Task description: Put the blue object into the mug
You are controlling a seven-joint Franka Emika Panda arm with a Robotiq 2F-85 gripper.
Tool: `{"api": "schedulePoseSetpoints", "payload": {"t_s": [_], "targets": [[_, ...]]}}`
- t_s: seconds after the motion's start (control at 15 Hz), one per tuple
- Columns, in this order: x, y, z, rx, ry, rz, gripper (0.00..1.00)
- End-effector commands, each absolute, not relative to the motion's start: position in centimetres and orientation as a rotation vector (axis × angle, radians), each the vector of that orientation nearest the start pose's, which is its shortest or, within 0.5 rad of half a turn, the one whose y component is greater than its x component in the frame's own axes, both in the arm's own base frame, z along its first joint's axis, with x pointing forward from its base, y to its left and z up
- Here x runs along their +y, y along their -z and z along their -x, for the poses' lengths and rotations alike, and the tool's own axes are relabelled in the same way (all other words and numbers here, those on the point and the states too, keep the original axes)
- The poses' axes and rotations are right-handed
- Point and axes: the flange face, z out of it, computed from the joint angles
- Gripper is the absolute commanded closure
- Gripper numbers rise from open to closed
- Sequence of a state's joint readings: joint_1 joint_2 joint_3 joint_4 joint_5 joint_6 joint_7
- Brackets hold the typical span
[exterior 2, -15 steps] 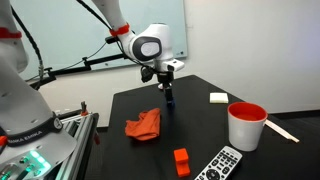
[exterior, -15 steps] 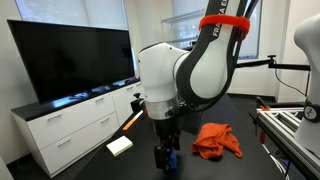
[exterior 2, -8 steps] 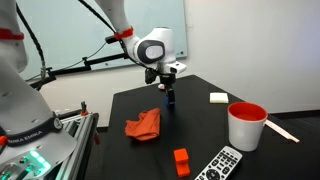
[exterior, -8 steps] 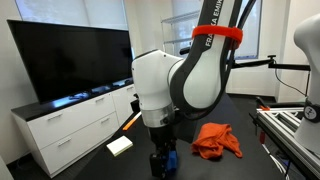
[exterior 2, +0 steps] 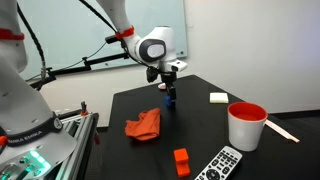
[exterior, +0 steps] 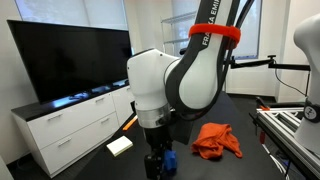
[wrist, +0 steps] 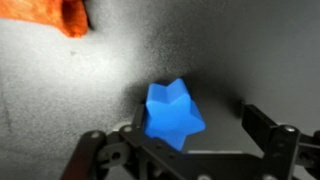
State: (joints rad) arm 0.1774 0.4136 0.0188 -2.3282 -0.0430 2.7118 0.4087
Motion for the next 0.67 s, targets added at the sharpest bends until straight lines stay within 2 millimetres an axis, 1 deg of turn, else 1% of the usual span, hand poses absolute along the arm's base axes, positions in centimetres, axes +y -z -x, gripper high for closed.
{"api": "schedulePoseSetpoints", "payload": {"t_s": [0.0, 0.27, 0.33, 0.4, 0.53, 0.6], "targets": [[10.25, -17.17, -51.0, 0.265, -0.025, 3.133, 0.0], [10.11, -17.31, -51.3, 0.271, -0.02, 3.133, 0.0], [10.1, -17.28, -51.29, 0.275, -0.025, 3.134, 0.25], [10.1, -17.24, -51.26, 0.275, -0.027, 3.136, 0.28], [10.07, -17.18, -51.22, 0.278, -0.038, 3.142, 0.43], [10.03, -17.17, -51.16, 0.28, -0.041, 3.145, 0.12]]}}
